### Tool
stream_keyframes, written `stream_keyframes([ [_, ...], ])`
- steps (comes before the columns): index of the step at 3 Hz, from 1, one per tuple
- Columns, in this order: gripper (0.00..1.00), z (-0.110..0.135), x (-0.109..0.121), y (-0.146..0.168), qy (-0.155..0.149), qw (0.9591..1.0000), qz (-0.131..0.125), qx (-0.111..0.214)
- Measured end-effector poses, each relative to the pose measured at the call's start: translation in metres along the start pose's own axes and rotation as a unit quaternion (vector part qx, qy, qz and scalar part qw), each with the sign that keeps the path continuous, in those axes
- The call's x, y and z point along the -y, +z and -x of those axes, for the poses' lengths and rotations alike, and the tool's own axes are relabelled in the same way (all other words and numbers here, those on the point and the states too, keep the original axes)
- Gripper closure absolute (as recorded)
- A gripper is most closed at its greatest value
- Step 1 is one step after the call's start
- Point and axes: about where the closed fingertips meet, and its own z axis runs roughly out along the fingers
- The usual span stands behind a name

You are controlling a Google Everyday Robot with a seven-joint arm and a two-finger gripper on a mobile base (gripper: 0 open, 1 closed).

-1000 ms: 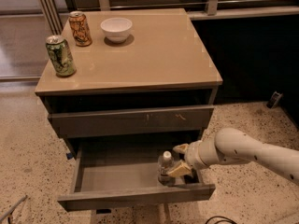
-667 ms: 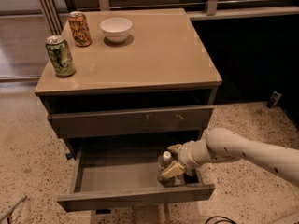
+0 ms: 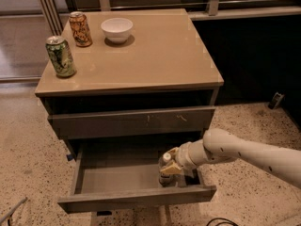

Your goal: Pick blue plastic bottle from middle drawer and place on counter

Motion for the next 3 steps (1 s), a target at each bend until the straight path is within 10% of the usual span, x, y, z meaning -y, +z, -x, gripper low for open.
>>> stream_keyframes([
  [2,1.0,0.0,0.0,0.0,0.0,1.0,0.0,0.0],
  [3,1.0,0.017,-0.004,-0.028,-0.002,0.9999,-0.008,0.008],
])
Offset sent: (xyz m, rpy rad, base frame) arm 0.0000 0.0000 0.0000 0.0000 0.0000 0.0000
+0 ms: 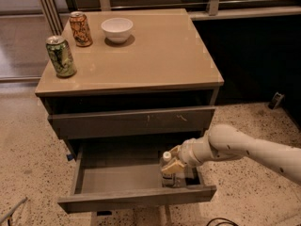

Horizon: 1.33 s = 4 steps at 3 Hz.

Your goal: Pick blue plastic bottle from middle drawer and place on counter

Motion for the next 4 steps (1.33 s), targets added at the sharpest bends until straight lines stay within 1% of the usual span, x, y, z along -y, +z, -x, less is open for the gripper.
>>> stream_keyframes([
  [1,1.0,0.051,-0.003,-0.069,0.014,0.9998,-0.01,0.011],
  [2,1.0,0.135,-0.013,-0.158,0.01,0.9994,-0.017,0.029],
  [3,1.0,0.163,-0.033,-0.187,-0.021,0.9996,-0.009,0.014],
  [4,1.0,0.162,-0.034,-0.187,-0.02,0.9997,-0.009,0.014],
])
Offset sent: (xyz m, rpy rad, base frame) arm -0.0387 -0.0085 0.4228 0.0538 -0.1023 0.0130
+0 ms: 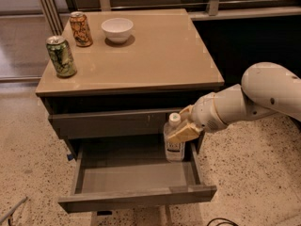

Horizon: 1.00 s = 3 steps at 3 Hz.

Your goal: Pick blue plastic bottle from middle drawer and place on counter

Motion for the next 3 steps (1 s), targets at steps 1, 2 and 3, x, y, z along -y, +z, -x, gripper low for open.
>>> stream_keyframes([
  [1,1.0,0.017,0.007,-0.019,0.019,0.9997,0.0,0.015],
  [2,1.0,0.097,0.03,-0.098,0.035,0.9978,-0.007,0.056],
  [3,1.0,0.153,0.049,-0.145,0.017,0.9965,-0.019,0.079],
])
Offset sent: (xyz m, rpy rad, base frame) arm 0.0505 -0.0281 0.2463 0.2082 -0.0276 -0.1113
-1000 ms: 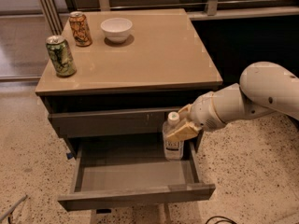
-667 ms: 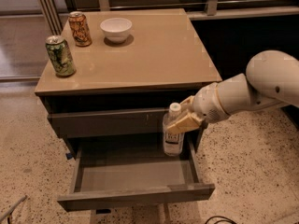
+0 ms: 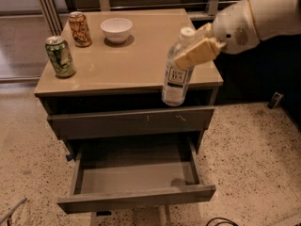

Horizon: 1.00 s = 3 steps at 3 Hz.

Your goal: Pick blue plastic bottle from middle drawer and place on counter

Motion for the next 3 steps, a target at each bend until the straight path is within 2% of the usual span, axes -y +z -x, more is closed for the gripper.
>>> stream_keyframes([
  [1,1.0,0.028,0.014,-0.019,-0.017,0.9994,-0.025,0.02],
  [2,1.0,0.02,0.028,-0.007,0.009,0.9995,-0.024,0.018],
  [3,1.0,0.025,0.071,0.017,0.03,0.9989,-0.025,0.026],
])
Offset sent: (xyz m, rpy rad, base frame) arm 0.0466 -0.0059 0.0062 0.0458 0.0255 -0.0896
